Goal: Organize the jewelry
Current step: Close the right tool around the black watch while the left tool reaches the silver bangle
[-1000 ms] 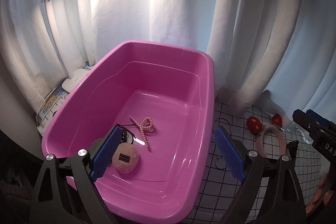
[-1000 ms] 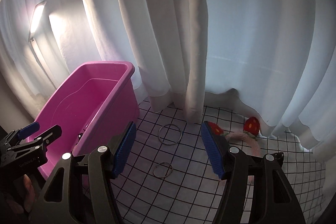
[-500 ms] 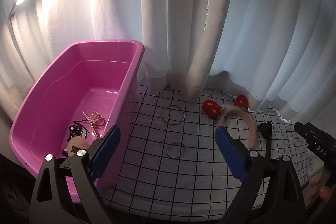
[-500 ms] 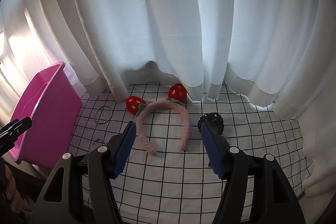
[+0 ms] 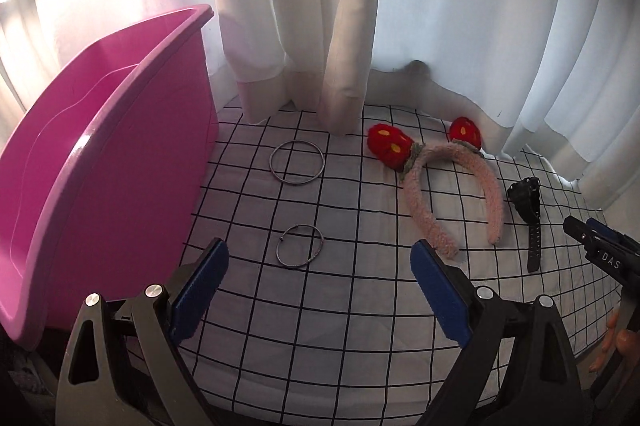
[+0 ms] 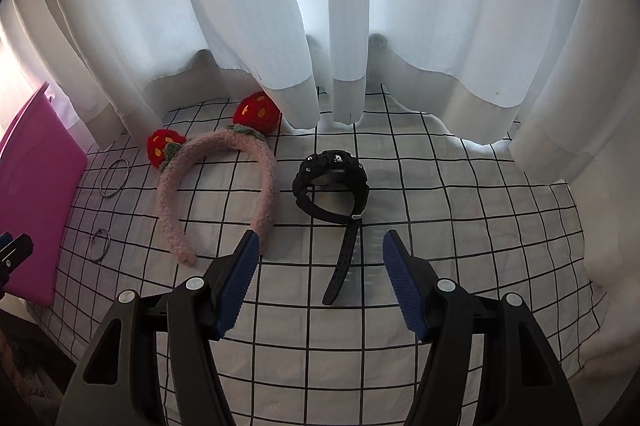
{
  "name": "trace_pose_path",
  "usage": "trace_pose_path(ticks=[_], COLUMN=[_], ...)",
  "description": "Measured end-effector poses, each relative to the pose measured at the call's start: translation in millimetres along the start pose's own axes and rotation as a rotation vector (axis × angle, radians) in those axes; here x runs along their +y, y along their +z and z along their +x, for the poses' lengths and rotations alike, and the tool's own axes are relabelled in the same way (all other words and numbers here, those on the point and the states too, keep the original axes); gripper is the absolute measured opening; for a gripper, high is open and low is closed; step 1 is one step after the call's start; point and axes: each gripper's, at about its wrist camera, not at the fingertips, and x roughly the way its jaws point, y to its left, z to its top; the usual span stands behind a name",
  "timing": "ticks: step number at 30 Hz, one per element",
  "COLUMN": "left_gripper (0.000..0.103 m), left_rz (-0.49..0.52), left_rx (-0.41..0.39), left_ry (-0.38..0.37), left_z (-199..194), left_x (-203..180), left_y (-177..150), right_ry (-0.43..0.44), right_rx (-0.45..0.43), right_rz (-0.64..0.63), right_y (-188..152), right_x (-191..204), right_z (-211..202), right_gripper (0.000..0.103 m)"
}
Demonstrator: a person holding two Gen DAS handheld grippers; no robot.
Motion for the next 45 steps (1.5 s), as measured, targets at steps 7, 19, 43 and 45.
trace_pose_path(ticks=[7,19,43,45], left_gripper=[0.091,0.091,0.091,0.091], left_rz=[-0.022,-0.060,-0.161,-0.154], left_rx=[0.043,0.074,0.119,0.109], left_ry=[0.045,0.070,0.091,0.106], left_z=[40.4,85.1,134.0,135.4], left_x=[-4.3,-1.6,19.3,19.6], left_y=[-11.0,-19.1,-25.4,-24.2], right_ry=[0.027,-0.012,0.055,0.056], right_rx=[0.040,0.113,0.073,0.070], right_rz=[-0.028,-0.226,-0.209,-0.209], right_y=[6.4,11.4,32.9,32.7], right_x=[-12.0,-6.4,-4.1,-3.5], right_z=[44.3,100.5,130.1,131.5], right_gripper=[0.061,0.061,0.077,0.078])
